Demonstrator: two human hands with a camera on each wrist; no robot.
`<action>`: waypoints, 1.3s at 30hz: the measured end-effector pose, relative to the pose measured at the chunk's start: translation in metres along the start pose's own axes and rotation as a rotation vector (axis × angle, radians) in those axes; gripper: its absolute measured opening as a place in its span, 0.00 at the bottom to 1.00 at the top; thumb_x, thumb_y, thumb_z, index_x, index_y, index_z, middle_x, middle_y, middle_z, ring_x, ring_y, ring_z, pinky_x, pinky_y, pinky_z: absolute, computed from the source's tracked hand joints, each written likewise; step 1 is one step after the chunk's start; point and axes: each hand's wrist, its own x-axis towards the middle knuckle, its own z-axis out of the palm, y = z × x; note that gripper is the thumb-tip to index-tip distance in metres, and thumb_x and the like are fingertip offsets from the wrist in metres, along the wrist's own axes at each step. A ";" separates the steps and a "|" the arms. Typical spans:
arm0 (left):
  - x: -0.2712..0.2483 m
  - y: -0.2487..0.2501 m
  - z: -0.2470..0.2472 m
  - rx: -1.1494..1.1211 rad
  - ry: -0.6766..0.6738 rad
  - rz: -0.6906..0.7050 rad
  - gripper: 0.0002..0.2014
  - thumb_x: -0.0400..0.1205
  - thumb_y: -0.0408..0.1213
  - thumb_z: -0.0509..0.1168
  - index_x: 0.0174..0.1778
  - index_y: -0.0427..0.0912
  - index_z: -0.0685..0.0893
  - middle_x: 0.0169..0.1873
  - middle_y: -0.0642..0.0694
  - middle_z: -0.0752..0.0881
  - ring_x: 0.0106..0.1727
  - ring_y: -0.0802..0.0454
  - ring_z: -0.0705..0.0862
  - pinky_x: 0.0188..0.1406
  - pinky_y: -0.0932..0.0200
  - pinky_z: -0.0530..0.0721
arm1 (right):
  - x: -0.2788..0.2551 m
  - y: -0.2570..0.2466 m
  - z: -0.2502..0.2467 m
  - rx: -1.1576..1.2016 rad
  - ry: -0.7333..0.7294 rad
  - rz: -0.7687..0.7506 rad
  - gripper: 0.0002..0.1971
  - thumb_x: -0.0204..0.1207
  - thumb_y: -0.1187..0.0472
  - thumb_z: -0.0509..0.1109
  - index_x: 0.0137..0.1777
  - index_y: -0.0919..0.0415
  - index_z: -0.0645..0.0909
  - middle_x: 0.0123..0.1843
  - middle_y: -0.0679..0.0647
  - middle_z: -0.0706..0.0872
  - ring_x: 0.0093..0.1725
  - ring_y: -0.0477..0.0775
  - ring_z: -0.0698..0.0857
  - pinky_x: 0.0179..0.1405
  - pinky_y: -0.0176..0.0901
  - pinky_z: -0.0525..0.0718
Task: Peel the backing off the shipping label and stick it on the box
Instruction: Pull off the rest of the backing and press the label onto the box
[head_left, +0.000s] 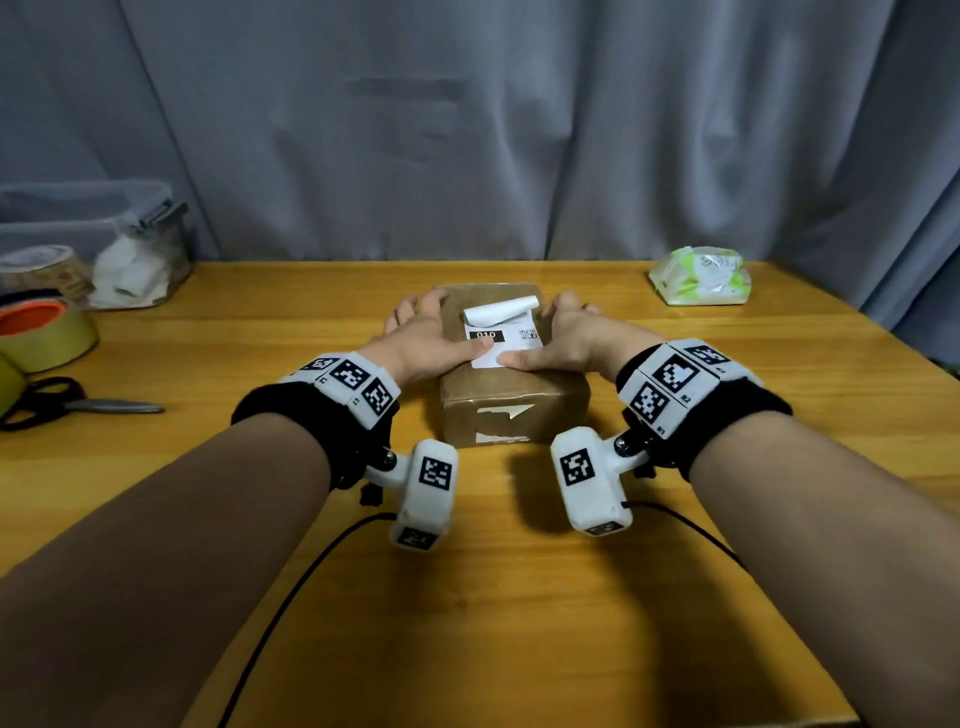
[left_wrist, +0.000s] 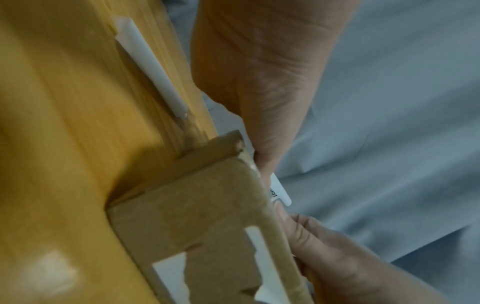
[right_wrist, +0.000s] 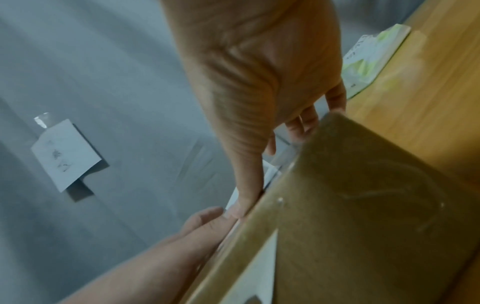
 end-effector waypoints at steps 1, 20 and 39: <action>0.000 0.001 -0.001 0.019 0.004 0.010 0.46 0.72 0.65 0.65 0.81 0.57 0.48 0.83 0.44 0.49 0.83 0.39 0.52 0.81 0.40 0.57 | -0.003 -0.001 -0.002 -0.021 -0.025 -0.012 0.52 0.57 0.33 0.76 0.76 0.56 0.57 0.75 0.59 0.63 0.75 0.60 0.67 0.75 0.57 0.70; -0.028 0.028 -0.004 0.403 0.082 0.619 0.13 0.82 0.43 0.61 0.54 0.43 0.88 0.53 0.42 0.90 0.56 0.41 0.84 0.54 0.53 0.80 | -0.022 0.011 0.003 -0.118 0.135 -0.637 0.09 0.76 0.62 0.69 0.52 0.63 0.88 0.54 0.58 0.89 0.57 0.58 0.84 0.60 0.43 0.78; -0.008 0.015 -0.001 0.469 -0.142 0.414 0.22 0.87 0.47 0.47 0.74 0.43 0.69 0.78 0.41 0.71 0.75 0.39 0.72 0.74 0.47 0.71 | -0.008 0.003 0.004 -0.217 -0.046 -0.475 0.22 0.84 0.54 0.57 0.77 0.53 0.68 0.81 0.51 0.70 0.80 0.55 0.66 0.81 0.47 0.62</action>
